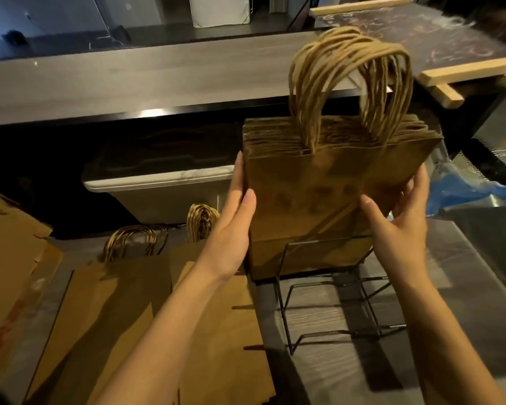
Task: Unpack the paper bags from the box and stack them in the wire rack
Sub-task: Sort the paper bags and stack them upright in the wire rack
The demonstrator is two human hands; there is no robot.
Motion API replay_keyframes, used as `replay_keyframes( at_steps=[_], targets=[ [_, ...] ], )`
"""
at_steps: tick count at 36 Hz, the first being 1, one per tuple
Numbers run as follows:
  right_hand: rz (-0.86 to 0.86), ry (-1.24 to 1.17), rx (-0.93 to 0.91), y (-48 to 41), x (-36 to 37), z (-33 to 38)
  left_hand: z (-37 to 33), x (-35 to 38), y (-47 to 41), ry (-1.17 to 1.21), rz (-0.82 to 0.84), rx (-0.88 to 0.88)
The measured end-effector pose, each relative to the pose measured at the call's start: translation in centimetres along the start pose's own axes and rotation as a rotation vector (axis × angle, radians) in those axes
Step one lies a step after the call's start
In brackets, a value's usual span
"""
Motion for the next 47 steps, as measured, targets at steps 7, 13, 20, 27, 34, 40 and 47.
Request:
replay_keyframes(
  at_steps=[7, 13, 20, 27, 34, 40, 47],
  targets=[
    [-0.073, 0.001, 0.082, 3.6, 0.8, 0.8, 2.8, -1.4, 2.0, -0.019, -0.112, -0.124],
    [0.101, 0.105, 0.04, 8.0, 4.1, 3.0, 4.7, -4.3, 5.3, 0.007, -0.202, -0.223],
    [0.386, 0.154, -0.071, 13.6, 10.7, 5.7, 7.1, -10.1, 10.2, -0.088, -0.38, -0.227],
    [0.748, 0.235, -0.069, 19.8, 17.6, 5.6, 9.6, -17.1, 15.9, -0.09, -0.609, -0.351],
    [1.017, 0.256, 0.094, 25.5, 22.9, 3.7, 14.2, -23.1, 20.8, -0.123, -0.722, -0.571],
    [1.239, 0.309, 0.239, 31.0, 25.4, 2.0, 17.1, -26.1, 23.8, -0.214, -0.745, -0.696],
    [1.339, 0.379, 0.36, 33.7, 26.7, 0.2, 17.8, -27.9, 24.5, -0.279, -0.721, -0.768]
  ],
)
Point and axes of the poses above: each hand's wrist, its own y-axis away from the middle knuckle, its own x-axis out of the palm, z = x × y, the point moved 7 cm from there along -y, towards the middle knuckle, and after that the axes turned 2 degrees about -z, right-handed, at the moved point
